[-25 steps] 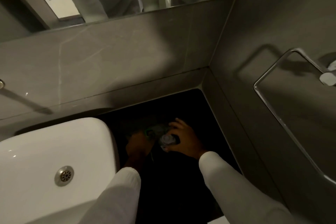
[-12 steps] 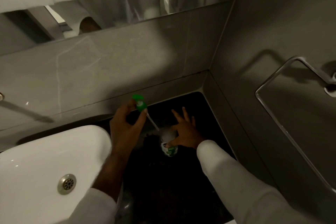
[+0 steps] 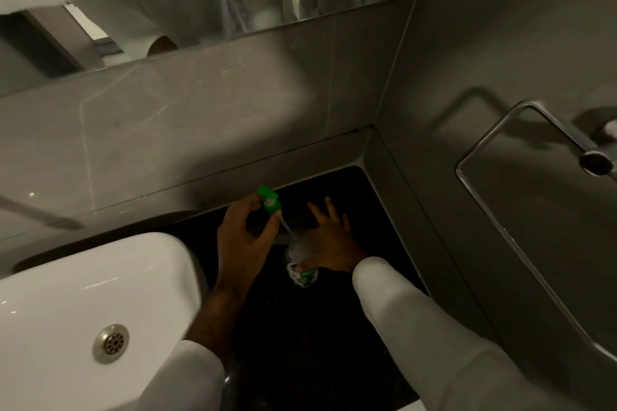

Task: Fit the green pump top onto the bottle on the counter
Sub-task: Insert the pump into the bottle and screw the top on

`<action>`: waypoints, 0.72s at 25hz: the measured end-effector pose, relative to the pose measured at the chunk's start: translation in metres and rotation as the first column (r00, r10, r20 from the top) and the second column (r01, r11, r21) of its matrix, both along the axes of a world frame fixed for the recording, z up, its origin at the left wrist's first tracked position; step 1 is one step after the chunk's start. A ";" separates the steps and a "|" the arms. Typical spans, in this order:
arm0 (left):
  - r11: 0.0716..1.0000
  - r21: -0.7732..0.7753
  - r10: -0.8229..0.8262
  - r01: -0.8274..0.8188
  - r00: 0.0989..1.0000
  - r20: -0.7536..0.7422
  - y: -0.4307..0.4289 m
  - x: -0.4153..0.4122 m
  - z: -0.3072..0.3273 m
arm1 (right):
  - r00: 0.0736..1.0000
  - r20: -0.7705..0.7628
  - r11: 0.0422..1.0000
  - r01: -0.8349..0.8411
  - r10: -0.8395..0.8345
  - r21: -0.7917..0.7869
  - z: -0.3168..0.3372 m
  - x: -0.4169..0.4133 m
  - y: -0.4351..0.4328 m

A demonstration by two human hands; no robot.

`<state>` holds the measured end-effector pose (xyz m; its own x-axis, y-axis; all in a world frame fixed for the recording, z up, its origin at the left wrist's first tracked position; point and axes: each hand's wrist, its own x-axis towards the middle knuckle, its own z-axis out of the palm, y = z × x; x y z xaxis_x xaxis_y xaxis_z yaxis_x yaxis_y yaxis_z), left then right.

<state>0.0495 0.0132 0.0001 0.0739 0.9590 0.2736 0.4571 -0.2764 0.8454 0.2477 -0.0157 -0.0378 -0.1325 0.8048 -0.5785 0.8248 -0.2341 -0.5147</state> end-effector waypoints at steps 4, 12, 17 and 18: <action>0.998 0.034 0.045 -0.046 0.998 0.051 0.007 -0.003 0.010 | 0.999 0.001 0.999 0.032 -0.032 -0.034 -0.003 -0.001 0.000; 0.976 -0.189 -0.143 0.111 0.976 -0.164 -0.012 0.009 -0.015 | 1.000 -0.010 1.000 0.025 -0.025 -0.008 -0.011 -0.001 -0.001; 0.904 -0.385 -0.239 0.188 0.967 -0.090 -0.015 0.007 -0.024 | 0.996 -0.015 0.996 0.083 -0.083 -0.023 -0.013 0.000 -0.002; 0.889 -0.402 -0.276 0.220 0.957 -0.088 -0.015 0.006 -0.024 | 0.993 -0.028 0.993 0.111 -0.112 -0.036 -0.013 0.000 -0.002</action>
